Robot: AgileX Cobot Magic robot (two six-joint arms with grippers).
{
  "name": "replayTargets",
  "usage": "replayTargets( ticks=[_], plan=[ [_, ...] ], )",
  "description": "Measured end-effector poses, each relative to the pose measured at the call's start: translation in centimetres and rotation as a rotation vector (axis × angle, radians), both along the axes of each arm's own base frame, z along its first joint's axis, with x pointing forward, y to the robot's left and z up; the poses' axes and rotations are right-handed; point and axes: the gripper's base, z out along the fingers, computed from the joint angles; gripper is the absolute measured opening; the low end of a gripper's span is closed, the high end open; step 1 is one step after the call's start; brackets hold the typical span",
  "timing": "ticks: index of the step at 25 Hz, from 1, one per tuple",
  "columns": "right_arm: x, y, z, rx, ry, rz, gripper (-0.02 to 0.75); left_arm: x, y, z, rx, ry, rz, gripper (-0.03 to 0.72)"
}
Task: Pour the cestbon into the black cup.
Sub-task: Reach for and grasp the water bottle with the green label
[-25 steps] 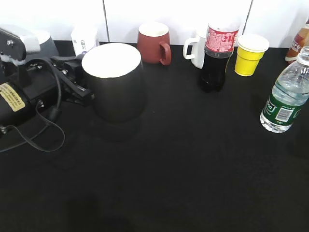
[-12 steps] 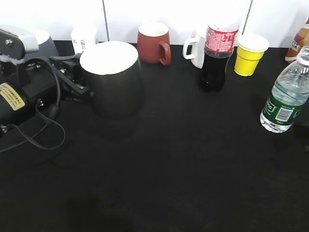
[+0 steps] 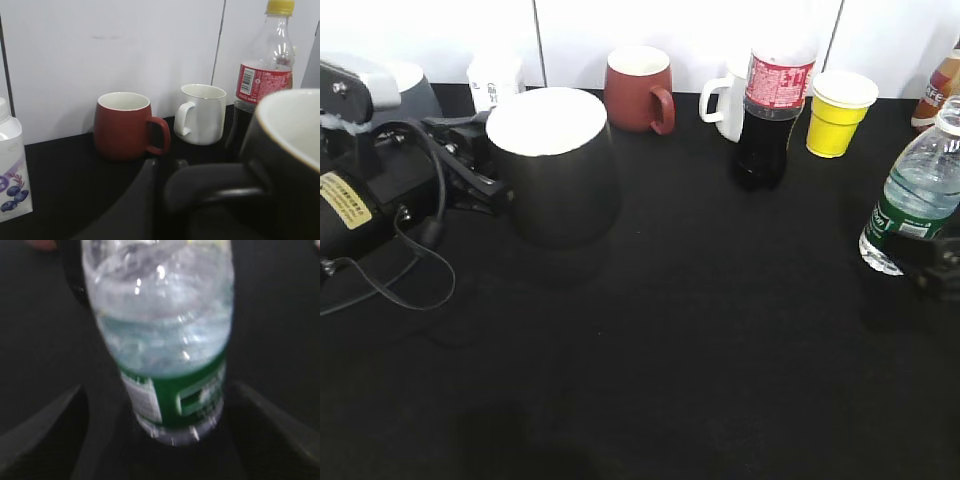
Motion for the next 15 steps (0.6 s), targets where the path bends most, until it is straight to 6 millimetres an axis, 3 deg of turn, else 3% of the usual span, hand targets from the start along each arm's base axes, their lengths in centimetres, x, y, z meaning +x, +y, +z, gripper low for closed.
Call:
replayTargets(
  ticks=[8,15],
  plan=[
    [4.1,-0.1,-2.2,0.085,-0.108,0.033,0.661,0.0,0.0,-0.4,0.026,0.029,0.001,0.055],
    [4.4,-0.1,-3.2,0.103,-0.091,0.032,0.554,0.0,0.0,-0.4,0.029,0.031,0.000,0.055]
  ],
)
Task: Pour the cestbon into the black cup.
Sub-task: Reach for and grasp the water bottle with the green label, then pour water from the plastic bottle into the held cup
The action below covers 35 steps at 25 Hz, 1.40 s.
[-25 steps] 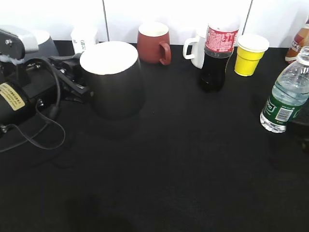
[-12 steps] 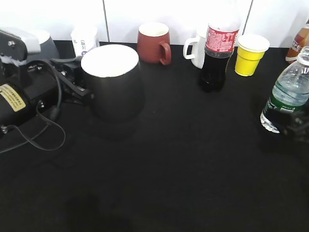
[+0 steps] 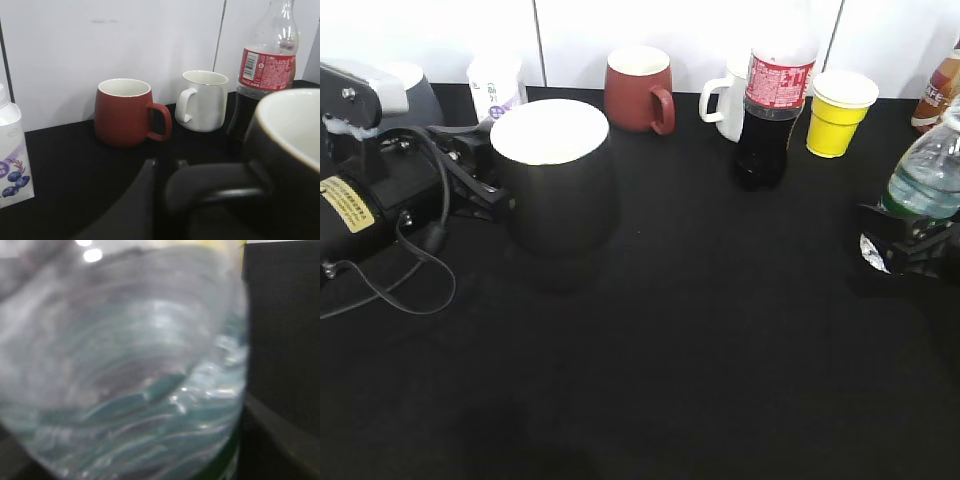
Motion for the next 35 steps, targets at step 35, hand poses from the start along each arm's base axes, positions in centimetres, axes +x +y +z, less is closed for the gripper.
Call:
replayTargets(
  ticks=[35],
  plan=[
    [-2.1,5.5,14.6,-0.759,-0.922,0.467,0.492,-3.3,-15.2,2.2,0.025,-0.075,-0.519,0.055]
  ],
)
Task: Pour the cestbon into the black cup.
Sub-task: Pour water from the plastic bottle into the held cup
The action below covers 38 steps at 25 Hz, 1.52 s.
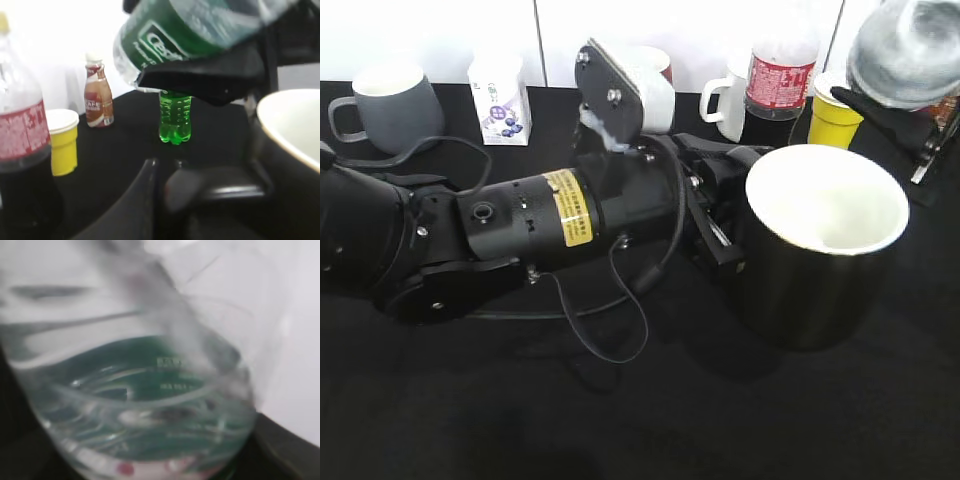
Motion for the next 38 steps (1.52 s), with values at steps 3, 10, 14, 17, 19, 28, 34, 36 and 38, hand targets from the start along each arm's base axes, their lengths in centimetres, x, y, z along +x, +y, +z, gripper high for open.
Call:
replayTargets(
  ticks=[3,10,14,17,19,28,34,36,38],
  plan=[
    [0.0,0.0,0.0,-0.094,-0.105,-0.012,0.492,-1.3,-1.0,-0.2,0.016,0.016,-0.039,0.055],
    [0.0,0.0,0.0,-0.200,-0.216,-0.029,0.492,-1.5,-1.2,-0.3,0.013,0.050,-0.013,0.055],
    [0.2,-0.2,-0.3,-0.274,-0.251,-0.056,0.492,-1.5,-1.2,-0.3,0.013,0.051,-0.012,0.055],
    [0.3,-0.2,-0.4,-0.308,-0.271,-0.069,0.492,-1.2,-1.0,-0.3,0.011,0.054,0.004,0.054],
    [0.4,-0.4,-0.3,-0.314,-0.290,-0.090,0.492,-0.8,-0.7,-0.3,0.011,0.057,0.018,0.054],
    [0.7,-0.7,0.0,-0.378,-0.382,-0.152,0.492,-0.6,-0.6,-0.5,0.029,0.066,0.032,0.054],
    [0.9,-0.9,0.2,-0.405,-0.431,-0.197,0.492,-0.5,-0.5,-0.8,0.062,0.080,0.042,0.054],
    [0.9,-0.9,0.3,-0.418,-0.450,-0.201,0.492,-0.5,-0.5,-0.8,0.062,0.080,0.042,0.054],
    [0.8,-0.9,0.5,-0.406,-0.473,-0.206,0.492,-0.5,-0.5,-0.8,0.063,0.080,0.042,0.054]
  ],
)
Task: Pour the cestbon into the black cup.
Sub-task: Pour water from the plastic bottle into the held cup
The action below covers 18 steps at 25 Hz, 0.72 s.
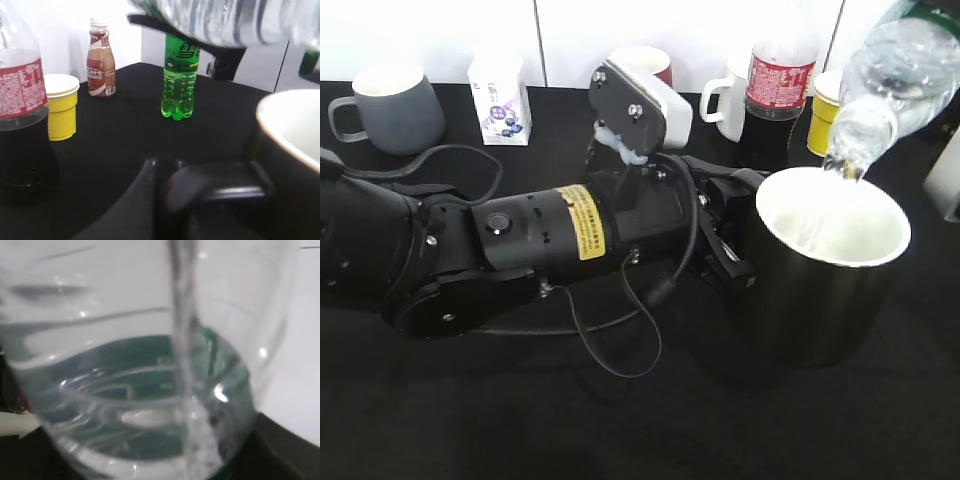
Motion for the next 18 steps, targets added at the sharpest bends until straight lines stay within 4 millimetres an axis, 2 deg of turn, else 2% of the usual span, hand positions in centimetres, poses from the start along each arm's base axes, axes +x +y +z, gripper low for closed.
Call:
replayTargets(
  ticks=[18],
  plan=[
    [0.12,-0.26,0.65,0.003,-0.078,-0.037,0.492,0.00,0.01,-0.09,0.011,-0.001,0.000,0.054]
  ],
)
